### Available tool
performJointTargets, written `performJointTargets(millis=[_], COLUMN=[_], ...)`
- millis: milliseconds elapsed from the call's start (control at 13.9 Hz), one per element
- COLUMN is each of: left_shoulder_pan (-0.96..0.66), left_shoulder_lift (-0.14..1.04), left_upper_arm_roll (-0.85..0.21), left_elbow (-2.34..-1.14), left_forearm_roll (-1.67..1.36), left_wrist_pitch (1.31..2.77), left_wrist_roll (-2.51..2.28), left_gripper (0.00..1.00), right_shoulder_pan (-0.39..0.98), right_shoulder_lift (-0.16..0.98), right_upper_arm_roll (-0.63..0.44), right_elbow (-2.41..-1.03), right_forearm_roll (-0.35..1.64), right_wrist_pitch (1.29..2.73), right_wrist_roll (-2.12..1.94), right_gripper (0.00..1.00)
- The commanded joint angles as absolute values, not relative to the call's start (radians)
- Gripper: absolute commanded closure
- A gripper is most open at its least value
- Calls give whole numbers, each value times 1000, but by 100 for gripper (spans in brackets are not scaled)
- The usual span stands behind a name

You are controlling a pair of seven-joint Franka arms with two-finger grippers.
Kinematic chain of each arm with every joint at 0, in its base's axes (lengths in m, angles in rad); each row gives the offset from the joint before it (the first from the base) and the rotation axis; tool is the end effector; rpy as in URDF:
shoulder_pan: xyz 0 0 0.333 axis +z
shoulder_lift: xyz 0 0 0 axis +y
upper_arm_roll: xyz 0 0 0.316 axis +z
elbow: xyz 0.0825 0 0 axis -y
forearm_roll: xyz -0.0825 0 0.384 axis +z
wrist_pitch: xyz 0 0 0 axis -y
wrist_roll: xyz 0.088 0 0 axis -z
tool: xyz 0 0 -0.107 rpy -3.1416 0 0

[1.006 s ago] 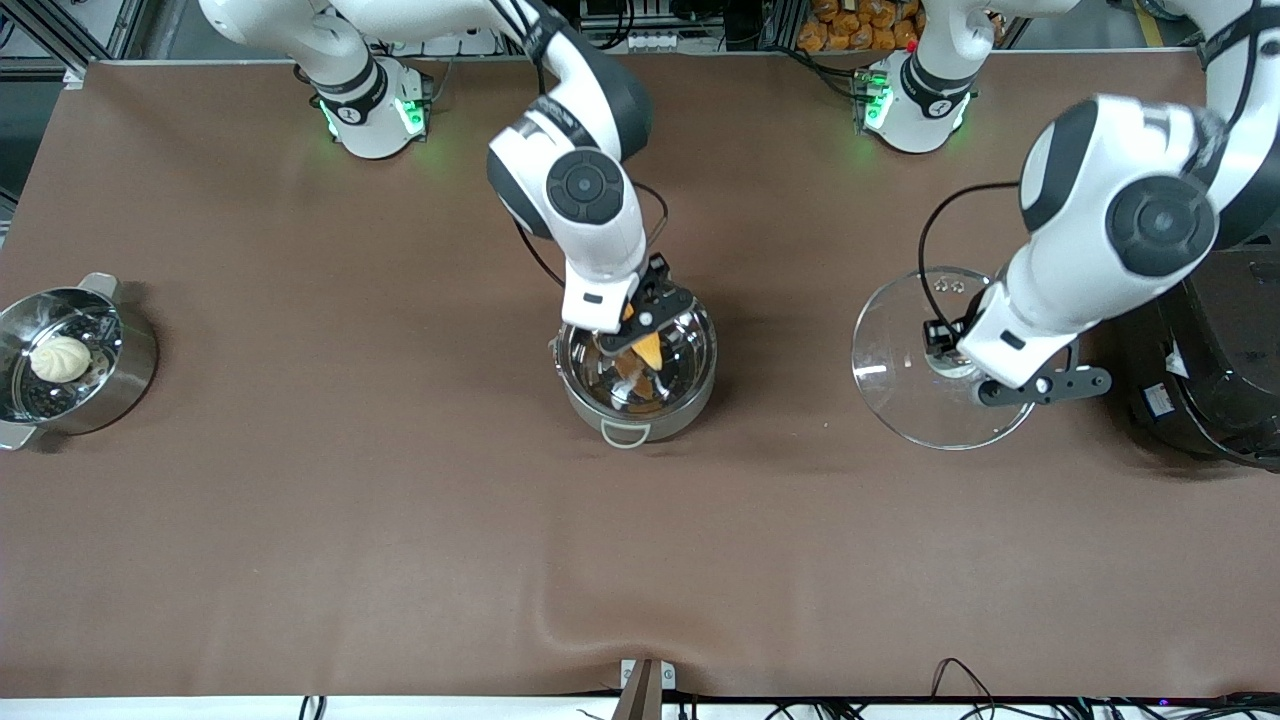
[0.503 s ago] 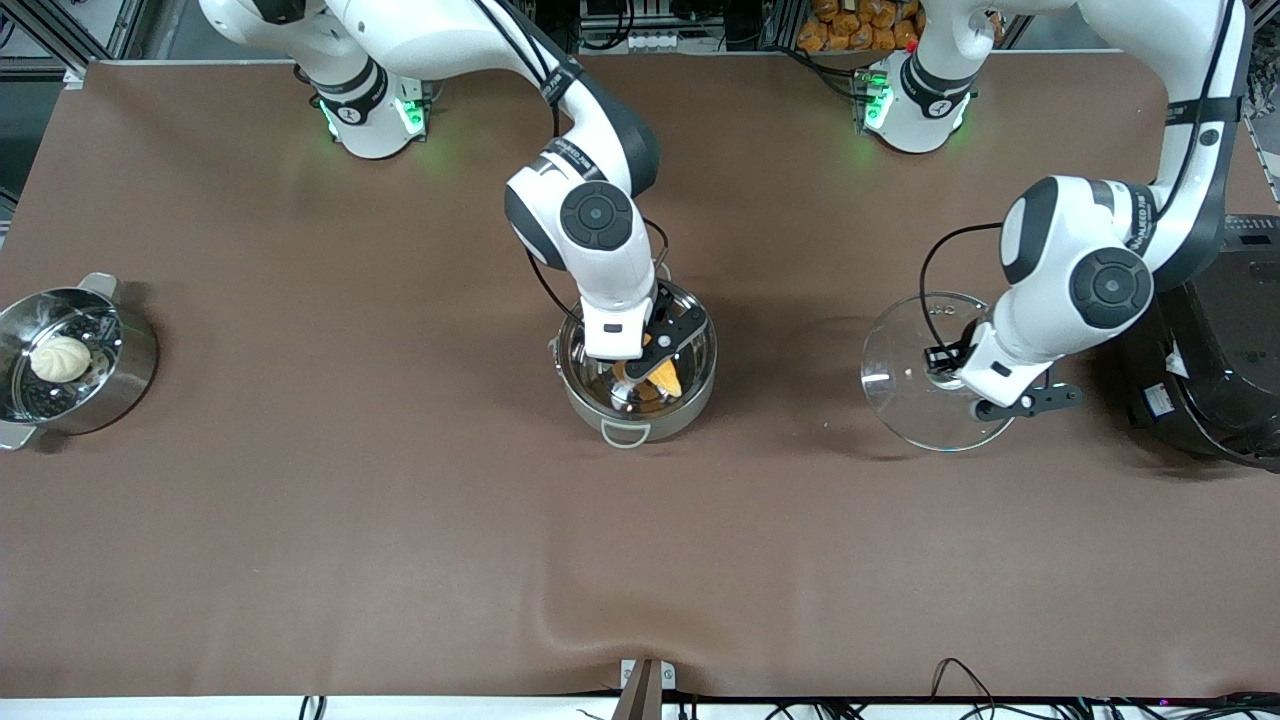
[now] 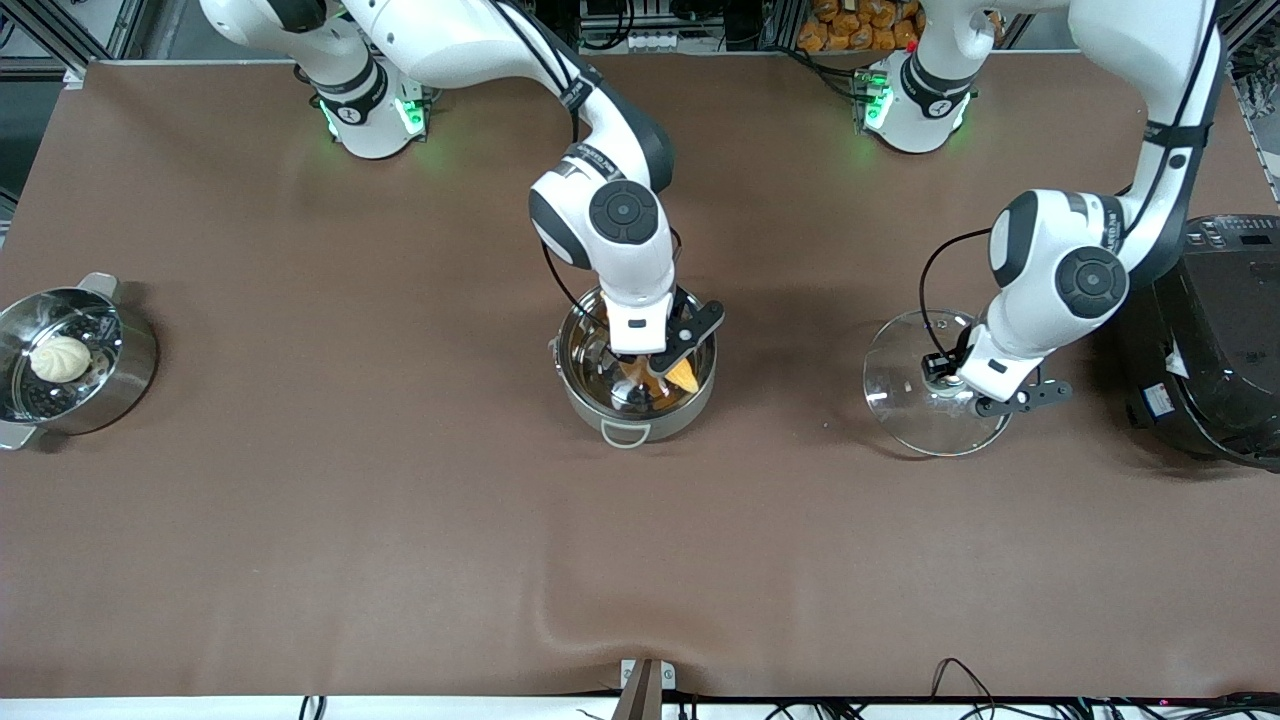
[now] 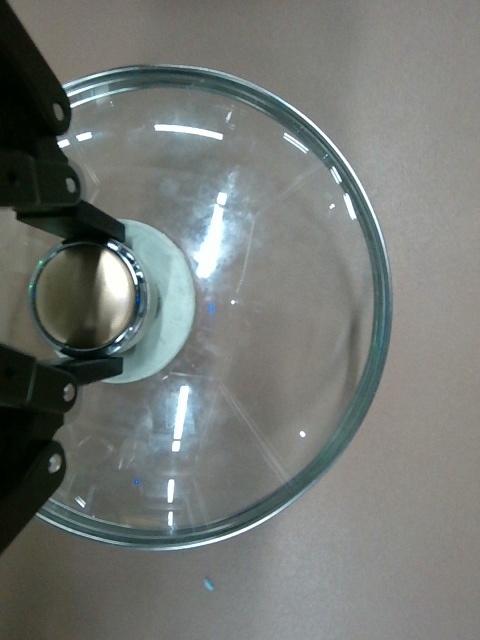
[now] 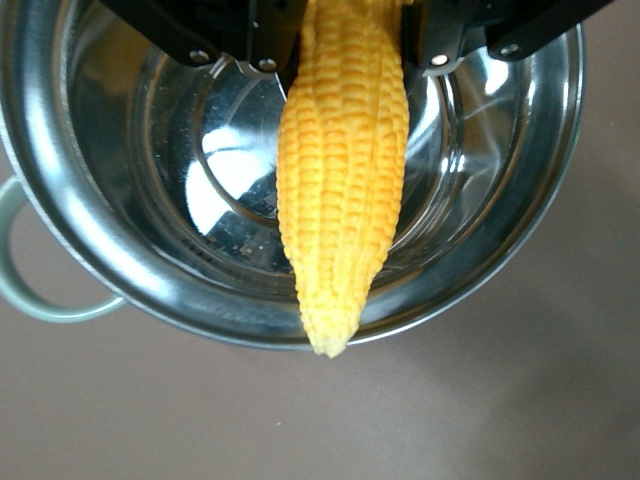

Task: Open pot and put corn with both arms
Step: 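Lower the lid to the table with the left gripper while the right gripper lowers corn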

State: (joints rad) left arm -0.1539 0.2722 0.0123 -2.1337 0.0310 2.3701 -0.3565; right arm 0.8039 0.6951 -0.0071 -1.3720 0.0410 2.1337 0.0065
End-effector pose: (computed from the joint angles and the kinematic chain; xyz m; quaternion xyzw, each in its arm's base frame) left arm 0.5618 -0.0798 0.2758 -0.9952 -0.0958 0.0143 0.0163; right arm 0.5135 0.5295 0.3117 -0.9259 -0.3759 -0.0246 0.0272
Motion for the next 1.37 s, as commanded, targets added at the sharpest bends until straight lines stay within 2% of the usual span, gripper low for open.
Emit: performJointTargets(millis=[0, 72, 359, 503, 575, 647, 719, 862, 934, 1006, 1078, 1293], left_shoulder_pan=[-141, -141, -143, -153, -155, -156, -156, -158, -160, -160, -160, -155], left_shoulder_lift=[273, 278, 314, 334, 345, 351, 354, 360, 360, 362, 361, 309], left_upper_arm_roll=[-2, -2, -2, -2, -3, -3, -5, -5, -5, -5, -5, -24], left_elbow=[-2145, -2151, -2174, -2174, -2175, -2175, -2177, -2175, -2175, -2175, -2174, -2164], left_forearm_roll=[31, 31, 31, 31, 31, 31, 31, 31, 31, 31, 31, 31], left_wrist_pitch=[2419, 2443, 2523, 2549, 2563, 2580, 2586, 2588, 2585, 2583, 2583, 2576], left_wrist_roll=[-377, -382, -396, -406, -413, -420, -426, -428, -426, -426, -428, -481], left_gripper=[100, 100, 100, 100, 100, 100, 100, 100, 78, 32, 0, 0], right_shoulder_pan=[811, 811, 813, 815, 815, 815, 815, 815, 815, 813, 811, 801], right_shoulder_lift=[710, 709, 709, 707, 707, 707, 706, 706, 706, 704, 703, 695], right_upper_arm_roll=[-12, -12, -12, -12, -12, -12, -12, -12, -12, -12, -12, -12], right_elbow=[-1356, -1370, -1385, -1394, -1394, -1394, -1394, -1394, -1394, -1394, -1394, -1394], right_forearm_roll=[14, 12, -9, -17, -20, -20, -20, -20, -20, -20, -20, -18], right_wrist_pitch=[2135, 2135, 2135, 2135, 2135, 2135, 2135, 2135, 2134, 2132, 2128, 2123], right_wrist_roll=[2, 2, 0, 0, 2, 2, 2, 2, 2, 2, 2, 5], right_gripper=[74, 71, 69, 63, 46, 8, 0, 0, 0, 0, 0, 0])
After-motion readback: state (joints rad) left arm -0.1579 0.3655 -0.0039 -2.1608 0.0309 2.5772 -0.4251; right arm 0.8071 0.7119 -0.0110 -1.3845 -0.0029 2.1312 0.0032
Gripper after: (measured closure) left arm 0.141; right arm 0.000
